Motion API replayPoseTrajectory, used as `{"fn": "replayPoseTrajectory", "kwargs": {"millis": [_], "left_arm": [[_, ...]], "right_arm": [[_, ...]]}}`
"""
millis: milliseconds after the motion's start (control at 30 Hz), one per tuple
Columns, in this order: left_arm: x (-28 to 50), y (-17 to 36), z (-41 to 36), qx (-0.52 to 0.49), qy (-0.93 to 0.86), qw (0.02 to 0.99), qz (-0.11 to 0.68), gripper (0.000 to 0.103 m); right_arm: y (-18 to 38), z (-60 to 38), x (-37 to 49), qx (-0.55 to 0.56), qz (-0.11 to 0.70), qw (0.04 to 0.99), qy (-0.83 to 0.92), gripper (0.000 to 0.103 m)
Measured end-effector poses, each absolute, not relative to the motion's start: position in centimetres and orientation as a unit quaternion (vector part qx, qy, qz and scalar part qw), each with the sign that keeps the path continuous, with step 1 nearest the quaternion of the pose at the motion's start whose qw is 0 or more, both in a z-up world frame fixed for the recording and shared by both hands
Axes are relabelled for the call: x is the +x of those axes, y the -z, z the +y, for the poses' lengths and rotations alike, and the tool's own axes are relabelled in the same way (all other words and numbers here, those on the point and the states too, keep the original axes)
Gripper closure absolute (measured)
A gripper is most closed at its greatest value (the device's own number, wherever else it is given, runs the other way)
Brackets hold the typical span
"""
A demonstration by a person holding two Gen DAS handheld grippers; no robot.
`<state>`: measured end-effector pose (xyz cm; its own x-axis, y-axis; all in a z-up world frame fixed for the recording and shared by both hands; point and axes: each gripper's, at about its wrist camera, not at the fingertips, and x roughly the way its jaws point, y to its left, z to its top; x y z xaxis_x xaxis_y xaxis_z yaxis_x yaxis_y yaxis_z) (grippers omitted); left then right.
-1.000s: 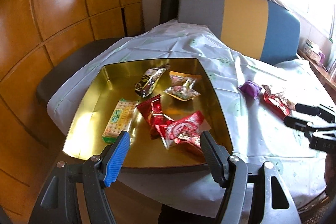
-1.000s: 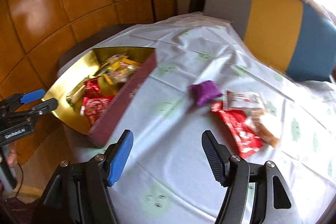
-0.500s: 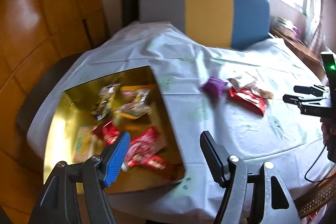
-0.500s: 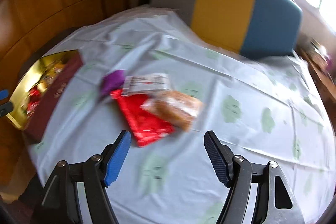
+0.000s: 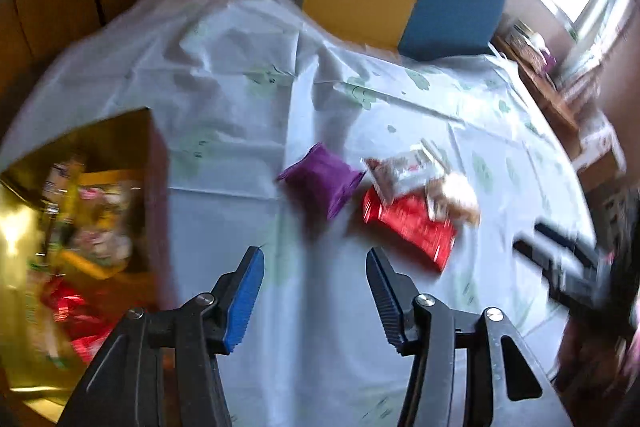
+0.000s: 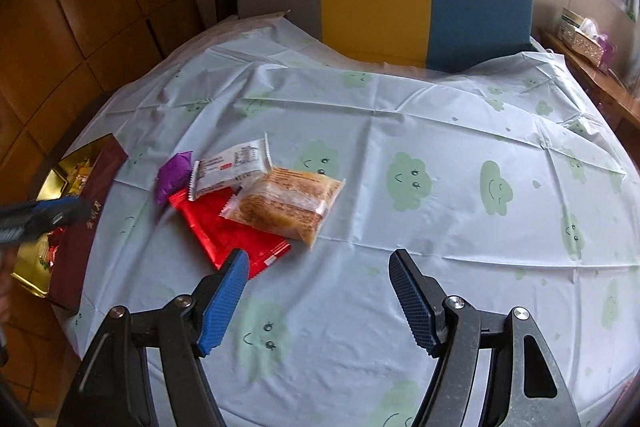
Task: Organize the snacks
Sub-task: 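Reach the left tool to the purple packet and grasp it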
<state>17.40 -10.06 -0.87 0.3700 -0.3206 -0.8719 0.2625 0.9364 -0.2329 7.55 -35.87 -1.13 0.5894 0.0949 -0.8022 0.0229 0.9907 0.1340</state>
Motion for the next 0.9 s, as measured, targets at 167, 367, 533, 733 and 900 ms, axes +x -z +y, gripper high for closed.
{"fn": "replayPoseTrajectory", "kwargs": {"millis": [167, 367, 533, 733, 900], "left_arm": [[21.8, 3.5, -11.1, -0.111, 0.159, 0.796, 0.573, 0.049], [25.2, 6.5, -11.8, -0.173, 0.124, 0.769, 0.603, 0.049], [26.4, 7.4, -12.9, -0.169, 0.106, 0.768, 0.608, 0.048], [27.0, 7.4, -14.3, -0.135, 0.101, 0.779, 0.605, 0.049], [26.1, 7.4, -14.3, -0.088, 0.110, 0.801, 0.582, 0.063]], "right_arm": [[0.6, -36.3, 7.5, 0.084, 0.447, 0.890, -0.024, 0.026], [0.0, -36.7, 7.6, 0.097, 0.439, 0.893, -0.021, 0.026], [-0.4, -36.9, 7.6, 0.109, 0.435, 0.893, -0.027, 0.026], [-0.5, -36.6, 7.5, 0.107, 0.434, 0.894, -0.030, 0.026], [-0.5, -36.7, 7.4, 0.107, 0.432, 0.895, -0.026, 0.026]]}}
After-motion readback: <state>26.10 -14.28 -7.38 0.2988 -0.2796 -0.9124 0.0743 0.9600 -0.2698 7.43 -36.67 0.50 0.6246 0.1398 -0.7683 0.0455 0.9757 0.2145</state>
